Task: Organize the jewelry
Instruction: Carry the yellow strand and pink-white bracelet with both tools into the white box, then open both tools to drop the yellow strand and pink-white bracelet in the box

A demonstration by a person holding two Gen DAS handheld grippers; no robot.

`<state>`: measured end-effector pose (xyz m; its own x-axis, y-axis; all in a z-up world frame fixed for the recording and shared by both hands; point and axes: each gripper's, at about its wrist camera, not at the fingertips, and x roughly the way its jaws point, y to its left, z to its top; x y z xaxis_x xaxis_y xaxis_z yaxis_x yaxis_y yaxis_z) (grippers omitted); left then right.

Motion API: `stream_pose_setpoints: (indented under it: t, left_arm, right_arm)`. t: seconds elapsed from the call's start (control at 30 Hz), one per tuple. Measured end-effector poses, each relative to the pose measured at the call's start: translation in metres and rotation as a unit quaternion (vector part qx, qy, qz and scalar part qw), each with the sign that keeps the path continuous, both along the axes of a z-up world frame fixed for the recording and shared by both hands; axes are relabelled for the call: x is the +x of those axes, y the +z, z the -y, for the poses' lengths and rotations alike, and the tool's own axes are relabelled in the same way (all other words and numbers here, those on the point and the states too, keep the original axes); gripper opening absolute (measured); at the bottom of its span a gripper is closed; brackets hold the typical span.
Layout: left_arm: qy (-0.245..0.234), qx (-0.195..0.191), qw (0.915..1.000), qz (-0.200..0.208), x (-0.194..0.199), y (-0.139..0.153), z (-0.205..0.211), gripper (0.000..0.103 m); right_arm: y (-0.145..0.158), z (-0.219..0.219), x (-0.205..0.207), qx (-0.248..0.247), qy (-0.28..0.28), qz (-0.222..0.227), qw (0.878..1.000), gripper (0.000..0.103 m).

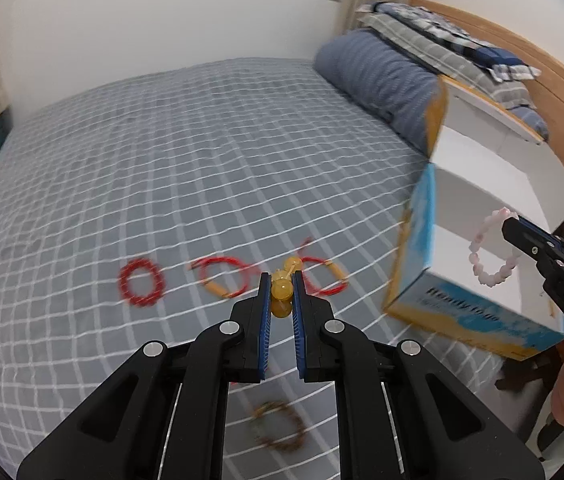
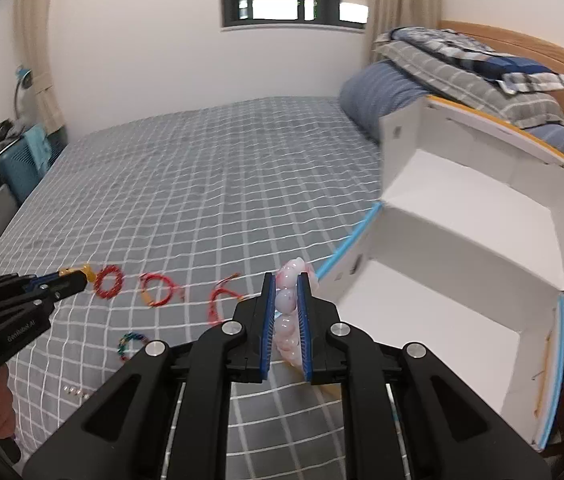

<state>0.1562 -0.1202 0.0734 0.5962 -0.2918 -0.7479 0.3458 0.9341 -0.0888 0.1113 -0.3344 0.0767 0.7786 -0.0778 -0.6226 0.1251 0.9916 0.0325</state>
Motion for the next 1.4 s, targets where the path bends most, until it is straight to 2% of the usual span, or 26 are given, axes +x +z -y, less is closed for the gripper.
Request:
stream_pose_setpoints:
  t: [0.2,0.47,0.63,0.83,1.07,1.4]
  left_arm:
    - [-0.054,-0.005,0.9985,0.011,0.010,0.010,0.058,0.009]
    - [-0.116,0.007,0.9930,0.024,0.011,0.009,0.135,0.009]
    - [-0.162,0.004,0.9865,0.021,0.006,0.005,0.178,0.009]
    - [-0.221,0.003,0.9753,-0.005,0.008,-0.014,0.234,0.009]
    - [-0.258,0.017,0.9654,-0.029,0.003,-0.045,0.271,0.009]
    - [-0.265,0.042,0.9620,-0.053,0.012,-0.073,0.286,0.009]
  right_arm:
    - [0.009,0.048,-0.011,0.006,-0.056,0.014,0.998,0.010]
    - [0.004,0.113,-0.027,0.006,-0.135,0.007,0.991,0.010]
    - [-0.007,0.144,-0.038,0.008,-0.177,-0.007,0.984,0.010]
    - [-0.024,0.174,-0.047,0.015,-0.215,-0.025,0.976,0.010]
    - [-0.058,0.196,-0.050,0.040,-0.243,-0.067,0.967,0.010]
    - [-0.077,0.202,-0.047,0.059,-0.252,-0.096,0.961,0.010]
